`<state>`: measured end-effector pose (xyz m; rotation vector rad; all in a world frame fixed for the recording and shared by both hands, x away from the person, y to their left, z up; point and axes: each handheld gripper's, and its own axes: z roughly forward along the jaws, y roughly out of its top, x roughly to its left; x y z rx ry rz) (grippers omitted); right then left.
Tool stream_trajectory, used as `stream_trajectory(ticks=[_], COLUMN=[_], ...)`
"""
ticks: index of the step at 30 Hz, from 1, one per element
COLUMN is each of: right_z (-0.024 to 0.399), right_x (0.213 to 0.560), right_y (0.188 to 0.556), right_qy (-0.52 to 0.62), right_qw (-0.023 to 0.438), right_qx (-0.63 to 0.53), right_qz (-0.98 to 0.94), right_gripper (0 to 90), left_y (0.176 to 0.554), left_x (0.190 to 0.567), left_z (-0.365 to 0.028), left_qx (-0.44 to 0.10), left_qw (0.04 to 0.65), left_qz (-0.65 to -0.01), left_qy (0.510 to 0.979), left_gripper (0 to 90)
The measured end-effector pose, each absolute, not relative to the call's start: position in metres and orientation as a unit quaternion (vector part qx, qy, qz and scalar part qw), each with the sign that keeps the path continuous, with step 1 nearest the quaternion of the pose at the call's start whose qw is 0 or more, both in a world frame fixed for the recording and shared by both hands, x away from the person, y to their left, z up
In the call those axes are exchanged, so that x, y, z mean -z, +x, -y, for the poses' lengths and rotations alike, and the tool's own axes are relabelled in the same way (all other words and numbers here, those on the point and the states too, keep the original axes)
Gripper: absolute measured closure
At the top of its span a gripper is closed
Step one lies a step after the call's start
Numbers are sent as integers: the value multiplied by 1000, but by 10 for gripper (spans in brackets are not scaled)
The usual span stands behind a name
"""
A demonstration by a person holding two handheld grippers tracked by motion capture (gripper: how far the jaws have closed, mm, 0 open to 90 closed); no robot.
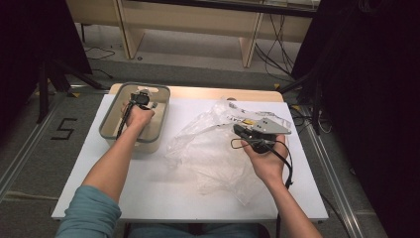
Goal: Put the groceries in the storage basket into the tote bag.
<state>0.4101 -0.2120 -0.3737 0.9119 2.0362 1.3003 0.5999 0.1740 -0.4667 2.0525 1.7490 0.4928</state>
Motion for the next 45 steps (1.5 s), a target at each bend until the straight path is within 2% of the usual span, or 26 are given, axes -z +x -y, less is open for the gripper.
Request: stream_trajectory(ticks=[20, 45], right_z=[212, 211], right_x=[374, 375], right_y=[410, 411], right_qy=[340, 339], right_qw=[276, 281], right_qx=[-483, -483], right_qz=[-758, -757], right_gripper=[900, 900], left_y=[599, 589], left_x=[464, 428], left_z=[-176, -191], left_qx=[-183, -224], left_qw=[208, 291], left_qz=[-627, -622], left_qy=[728, 691], left_gripper=[819, 819])
